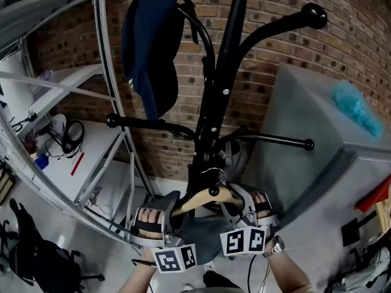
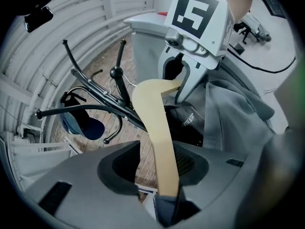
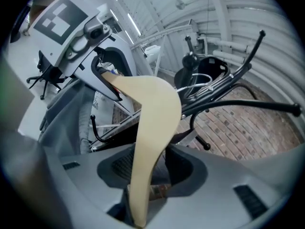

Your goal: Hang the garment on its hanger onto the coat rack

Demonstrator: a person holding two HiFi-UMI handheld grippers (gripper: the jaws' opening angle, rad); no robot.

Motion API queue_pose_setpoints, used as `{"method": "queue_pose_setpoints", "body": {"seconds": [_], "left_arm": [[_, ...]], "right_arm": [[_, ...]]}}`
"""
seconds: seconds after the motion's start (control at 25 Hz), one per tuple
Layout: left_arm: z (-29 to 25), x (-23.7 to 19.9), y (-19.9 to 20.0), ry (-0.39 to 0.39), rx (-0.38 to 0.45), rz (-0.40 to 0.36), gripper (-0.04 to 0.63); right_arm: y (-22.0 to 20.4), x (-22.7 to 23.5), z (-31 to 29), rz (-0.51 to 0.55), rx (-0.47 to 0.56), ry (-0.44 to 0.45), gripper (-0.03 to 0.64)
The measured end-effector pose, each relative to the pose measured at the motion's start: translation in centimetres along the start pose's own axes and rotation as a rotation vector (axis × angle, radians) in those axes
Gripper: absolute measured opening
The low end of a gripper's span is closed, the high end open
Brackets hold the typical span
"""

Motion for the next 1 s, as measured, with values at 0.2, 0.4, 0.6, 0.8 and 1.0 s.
{"method": "queue_pose_setpoints", "body": {"seconds": [0.2, 0.4, 0.6, 0.8, 1.0], "left_arm": [[-2.4, 0.6, -1.8, -0.020, -0.031, 0.013, 0.153], [-4.0, 1.6, -3.2, -0.034, -0.064, 0.039, 0.153], [-4.9, 2.3, -4.3, -0.048, -0.084, 0.037, 0.152], [-4.7, 2.6, -5.0, -0.059, -0.062, 0.018, 0.152], [-4.0, 2.8, -4.4, -0.086, 0.018, -0.009, 0.155]], "right_arm": [[-1.7, -0.2, -2.6, -0.007, 0.005, 0.029, 0.167], [-3.1, -0.9, -4.4, 0.030, 0.011, 0.052, 0.172], [-3.6, -1.4, -5.2, 0.035, 0.026, 0.059, 0.194], [-3.6, -1.5, -5.3, -0.005, 0.072, 0.070, 0.204], [-3.7, -1.0, -3.8, -0.121, 0.165, 0.085, 0.236]]}}
Point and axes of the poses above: the fingertips, and each gripper's own axes: z backward along the fingers, x to its right, y out of its top, the point moved 8 cm from there along z, backward along the fingers, and after that the axes turned 12 degrees about x, right-handed, at the moved point
